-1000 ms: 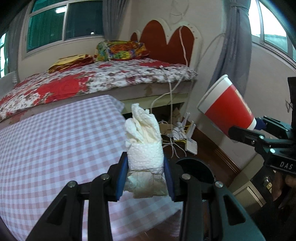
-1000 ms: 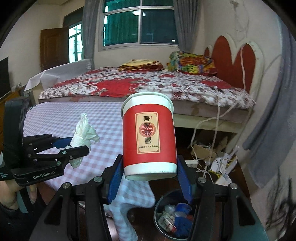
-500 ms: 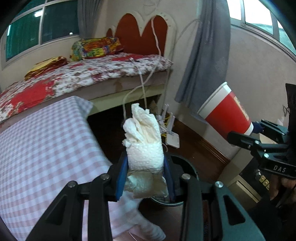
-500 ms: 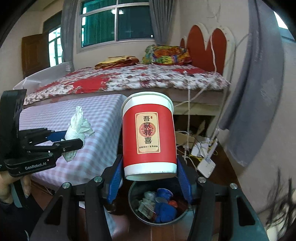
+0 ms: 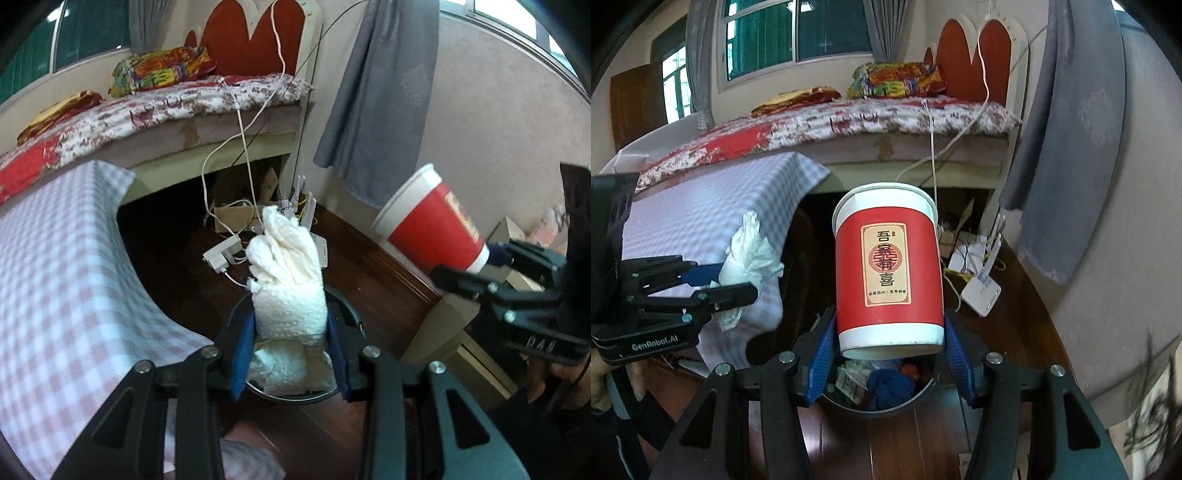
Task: Collect trash
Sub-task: 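Carry the white tissue and red paper cup over the black bin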
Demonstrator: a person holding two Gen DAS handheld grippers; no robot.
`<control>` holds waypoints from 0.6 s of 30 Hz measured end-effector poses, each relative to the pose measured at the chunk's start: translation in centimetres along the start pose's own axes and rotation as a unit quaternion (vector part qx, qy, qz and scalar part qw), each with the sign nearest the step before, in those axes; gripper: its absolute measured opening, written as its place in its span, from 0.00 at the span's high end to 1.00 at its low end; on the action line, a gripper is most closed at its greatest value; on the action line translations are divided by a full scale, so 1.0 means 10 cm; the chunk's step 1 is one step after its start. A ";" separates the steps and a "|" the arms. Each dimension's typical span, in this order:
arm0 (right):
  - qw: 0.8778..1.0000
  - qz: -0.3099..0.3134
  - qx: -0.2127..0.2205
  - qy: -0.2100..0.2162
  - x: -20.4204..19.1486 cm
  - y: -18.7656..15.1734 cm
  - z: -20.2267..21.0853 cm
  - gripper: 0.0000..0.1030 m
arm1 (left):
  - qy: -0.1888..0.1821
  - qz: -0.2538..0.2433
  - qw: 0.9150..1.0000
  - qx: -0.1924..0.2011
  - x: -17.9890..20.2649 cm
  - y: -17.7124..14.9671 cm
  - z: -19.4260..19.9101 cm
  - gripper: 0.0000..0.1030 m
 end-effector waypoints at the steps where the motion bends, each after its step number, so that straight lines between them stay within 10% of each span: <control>1: 1.000 0.001 -0.005 0.000 0.01 -0.04 -0.06 0.44 | 0.000 0.002 1.000 -0.001 0.00 -0.02 -0.04 0.62; 18: 0.997 0.038 -0.072 0.005 -0.04 -0.50 -0.75 0.44 | 0.003 0.031 0.998 -0.048 -0.07 -0.31 -0.56 0.62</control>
Point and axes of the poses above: each gripper's, at about its wrist camera, not at the fingertips, and z roughly against the way its jaws point, x to its right, y to its top, the point moved 3 cm from there along -z, roughly the way its jaws point, and after that the axes turned 14 degrees about -y, right-handed, at the moved point
